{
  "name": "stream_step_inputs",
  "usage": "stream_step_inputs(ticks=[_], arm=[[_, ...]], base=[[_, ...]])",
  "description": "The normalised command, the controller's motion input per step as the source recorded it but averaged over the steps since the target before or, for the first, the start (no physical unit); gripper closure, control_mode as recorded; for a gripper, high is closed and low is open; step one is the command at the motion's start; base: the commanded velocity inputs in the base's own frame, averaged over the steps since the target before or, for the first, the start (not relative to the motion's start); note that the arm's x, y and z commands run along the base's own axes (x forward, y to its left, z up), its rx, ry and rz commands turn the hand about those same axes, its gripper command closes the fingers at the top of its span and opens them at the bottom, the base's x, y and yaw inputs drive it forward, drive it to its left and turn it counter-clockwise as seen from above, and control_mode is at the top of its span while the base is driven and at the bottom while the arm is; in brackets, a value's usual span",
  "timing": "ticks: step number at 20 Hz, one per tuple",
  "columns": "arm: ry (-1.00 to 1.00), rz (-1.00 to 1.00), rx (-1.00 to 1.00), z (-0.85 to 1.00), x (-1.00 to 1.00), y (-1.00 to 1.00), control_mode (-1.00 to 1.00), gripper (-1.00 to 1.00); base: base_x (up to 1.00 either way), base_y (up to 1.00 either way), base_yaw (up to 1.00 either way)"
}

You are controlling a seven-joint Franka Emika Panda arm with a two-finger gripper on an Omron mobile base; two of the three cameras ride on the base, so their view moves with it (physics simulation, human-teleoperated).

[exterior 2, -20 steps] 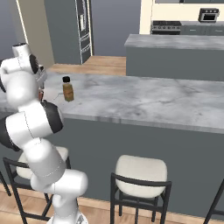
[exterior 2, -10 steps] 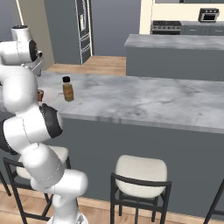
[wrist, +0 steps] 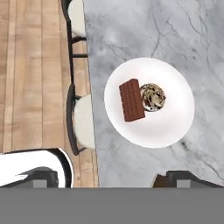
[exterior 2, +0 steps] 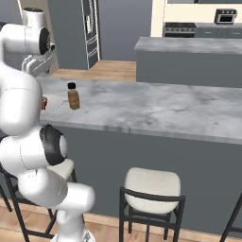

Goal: Take the cinnamon bottle from the cabinet and place it on the dining table, next to the plate with the cupcake. Then take the chocolate from the dining counter and place it on the cupcake plate.

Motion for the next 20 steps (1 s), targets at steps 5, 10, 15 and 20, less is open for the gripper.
stream_step_inputs(ticks=[5, 10, 15, 20], arm=[[-0.07, -0.07, 0.12, 0.48, -0.4, -0.98, -1.0, -1.0], [-0.01, -0.1, 0.14, 0.13, -0.41, -1.0, -1.0, -1.0], [0.0, -0.09, 0.14, 0.0, -0.32, -0.95, -1.0, -1.0], [0.0, -0.1, 0.04, -0.11, -0.27, -0.36, -1.0, -1.0]], base=[[0.0, 0.0, 0.0], [0.0, 0.0, 0.0], [0.0, 0.0, 0.0], [0.0, 0.0, 0.0]])
